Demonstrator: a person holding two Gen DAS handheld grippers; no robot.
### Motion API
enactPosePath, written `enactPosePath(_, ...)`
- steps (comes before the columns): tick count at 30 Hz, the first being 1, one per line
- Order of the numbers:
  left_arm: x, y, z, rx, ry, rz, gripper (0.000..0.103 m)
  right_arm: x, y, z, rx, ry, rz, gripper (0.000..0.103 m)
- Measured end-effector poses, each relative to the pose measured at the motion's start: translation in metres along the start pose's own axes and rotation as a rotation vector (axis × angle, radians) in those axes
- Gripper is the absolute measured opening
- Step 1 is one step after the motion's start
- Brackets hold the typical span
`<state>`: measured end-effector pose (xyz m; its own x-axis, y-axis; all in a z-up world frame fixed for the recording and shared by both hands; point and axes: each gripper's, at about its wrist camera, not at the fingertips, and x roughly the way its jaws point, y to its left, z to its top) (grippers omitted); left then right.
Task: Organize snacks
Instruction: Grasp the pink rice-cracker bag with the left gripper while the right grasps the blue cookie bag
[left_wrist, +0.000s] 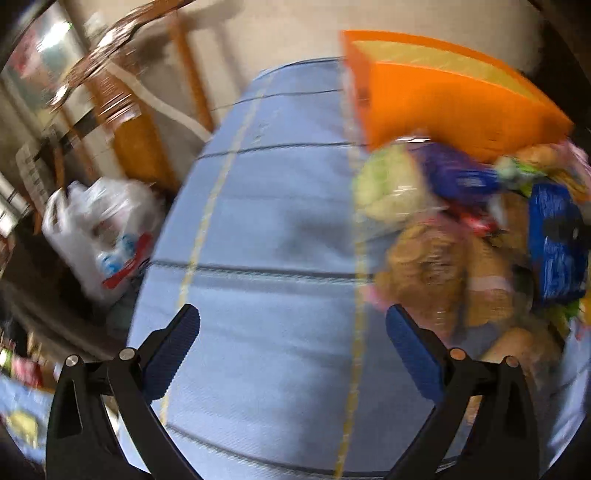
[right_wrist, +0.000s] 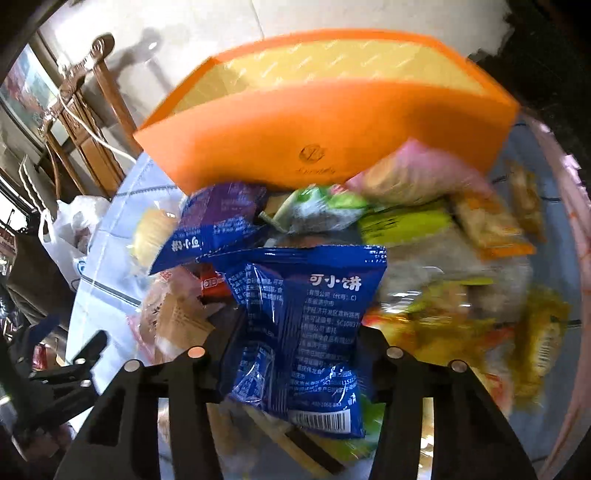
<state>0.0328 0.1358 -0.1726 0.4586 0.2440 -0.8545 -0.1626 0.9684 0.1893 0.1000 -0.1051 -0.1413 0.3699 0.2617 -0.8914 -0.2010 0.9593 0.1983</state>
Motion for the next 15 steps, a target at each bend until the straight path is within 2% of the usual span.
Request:
enactPosePath(2,0.002,-0.013,0.003,0.045,-0.022,-0.007,0.099,-0.023,-0.016,0.001,0.055,-0.036,0.021,0.051)
enactPosePath(4,0.006,-0.030,0.006,0.104,-0.044,-0.044,0.099,-0.044,-0.034,0.004,0.100,-0.069,0.027,0.051)
enactPosePath(7,0.024,-0.054,0.010,0.220,-0.048,-0.065,0.099,-0.072,-0.052,0.002,0.125,-0.122,-0.016,0.051)
enactPosePath(8,0.029,-0.062,0.011,0.257,-0.061,-0.057,0.099,-0.076,-0.055,0.003,0.134,-0.131,-0.024,0.051)
enactPosePath(10,0.031,-0.069,0.016,0.298,-0.109,-0.103,0.099,-0.084,-0.064,0.000,0.169,-0.151,-0.028,0.051)
enactPosePath(14,0.036,-0.081,0.025,0.339,-0.112,-0.148,0.099,-0.084,-0.079,-0.008,0.205,-0.144,-0.032,0.051)
enactPosePath(15,0.041,-0.084,0.025,0.331,-0.092,-0.166,0.096,-0.081,-0.081,-0.009,0.212,-0.133,-0.029,0.051)
